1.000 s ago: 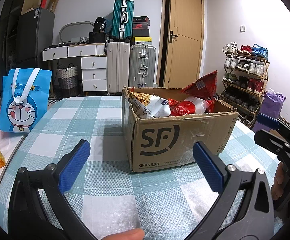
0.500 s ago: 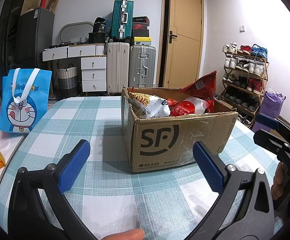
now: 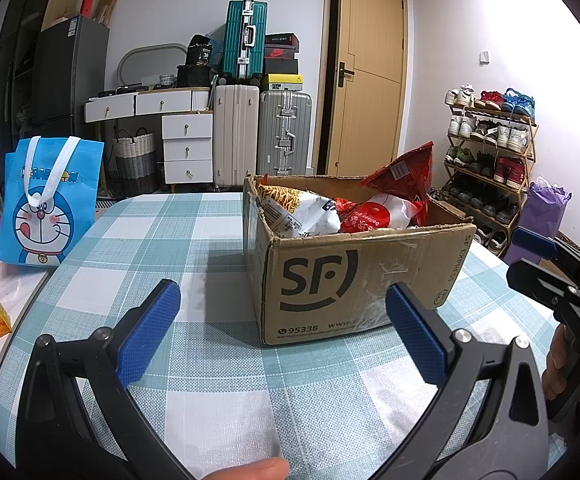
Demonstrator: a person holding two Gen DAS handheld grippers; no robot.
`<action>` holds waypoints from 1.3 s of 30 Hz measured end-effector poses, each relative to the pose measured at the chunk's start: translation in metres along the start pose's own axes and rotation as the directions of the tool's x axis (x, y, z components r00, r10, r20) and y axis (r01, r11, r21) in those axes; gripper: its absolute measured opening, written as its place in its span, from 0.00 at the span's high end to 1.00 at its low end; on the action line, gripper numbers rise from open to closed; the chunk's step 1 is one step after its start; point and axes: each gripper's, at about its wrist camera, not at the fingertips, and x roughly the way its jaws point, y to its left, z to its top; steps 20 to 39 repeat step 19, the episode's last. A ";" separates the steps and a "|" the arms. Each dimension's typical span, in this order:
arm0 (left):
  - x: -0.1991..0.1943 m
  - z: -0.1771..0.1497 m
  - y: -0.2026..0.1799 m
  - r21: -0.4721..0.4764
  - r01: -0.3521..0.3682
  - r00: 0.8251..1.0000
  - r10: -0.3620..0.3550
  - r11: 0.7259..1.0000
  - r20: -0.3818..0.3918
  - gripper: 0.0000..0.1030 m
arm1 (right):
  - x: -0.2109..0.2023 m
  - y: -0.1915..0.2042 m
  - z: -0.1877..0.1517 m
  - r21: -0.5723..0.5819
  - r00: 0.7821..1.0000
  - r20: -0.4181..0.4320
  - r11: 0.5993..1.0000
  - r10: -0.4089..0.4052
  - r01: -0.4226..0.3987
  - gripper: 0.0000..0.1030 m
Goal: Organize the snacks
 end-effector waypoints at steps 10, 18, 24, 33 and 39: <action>0.000 0.000 0.000 0.000 0.000 1.000 0.000 1.000 0.001 0.00 | 0.000 0.000 0.000 -0.001 1.000 -0.001 1.000 0.000 0.000 0.00; -0.001 0.000 0.000 0.001 0.006 1.000 -0.006 1.000 0.005 0.00 | 0.000 0.000 0.000 0.000 1.000 -0.001 1.000 0.001 -0.001 0.00; -0.001 0.000 0.000 0.001 0.004 1.000 -0.004 1.000 0.005 0.00 | 0.001 0.000 0.000 0.000 1.000 -0.001 1.000 0.001 -0.001 0.00; -0.001 0.000 0.000 0.001 0.004 1.000 -0.004 1.000 0.005 0.00 | 0.001 0.000 0.000 0.000 1.000 -0.001 1.000 0.001 -0.001 0.00; -0.001 0.000 0.000 0.001 0.004 1.000 -0.004 1.000 0.005 0.00 | 0.001 0.000 0.000 0.000 1.000 -0.001 1.000 0.001 -0.001 0.00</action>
